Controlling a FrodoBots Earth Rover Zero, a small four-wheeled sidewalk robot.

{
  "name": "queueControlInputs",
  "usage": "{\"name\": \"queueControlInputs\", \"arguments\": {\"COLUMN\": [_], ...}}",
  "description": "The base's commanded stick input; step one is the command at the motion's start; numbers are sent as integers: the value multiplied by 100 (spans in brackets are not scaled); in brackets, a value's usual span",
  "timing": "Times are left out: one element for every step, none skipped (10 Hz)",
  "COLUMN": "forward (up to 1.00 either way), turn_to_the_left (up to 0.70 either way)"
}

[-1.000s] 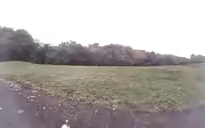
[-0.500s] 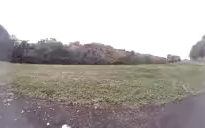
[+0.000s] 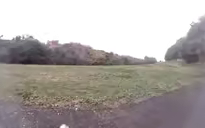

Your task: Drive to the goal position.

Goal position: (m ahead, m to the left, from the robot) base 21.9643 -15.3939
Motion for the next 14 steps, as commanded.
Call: {"name": "queueControlInputs", "arguments": {"forward": [0, 0, 0, 0, 0, 0, 0, 0, 0, 0, 0, 0, 15, 52], "turn_to_the_left": [-100, -100, -100, -100, -100, -100, -100, -100, -89, -74, 0, 0, 0, 0]}}
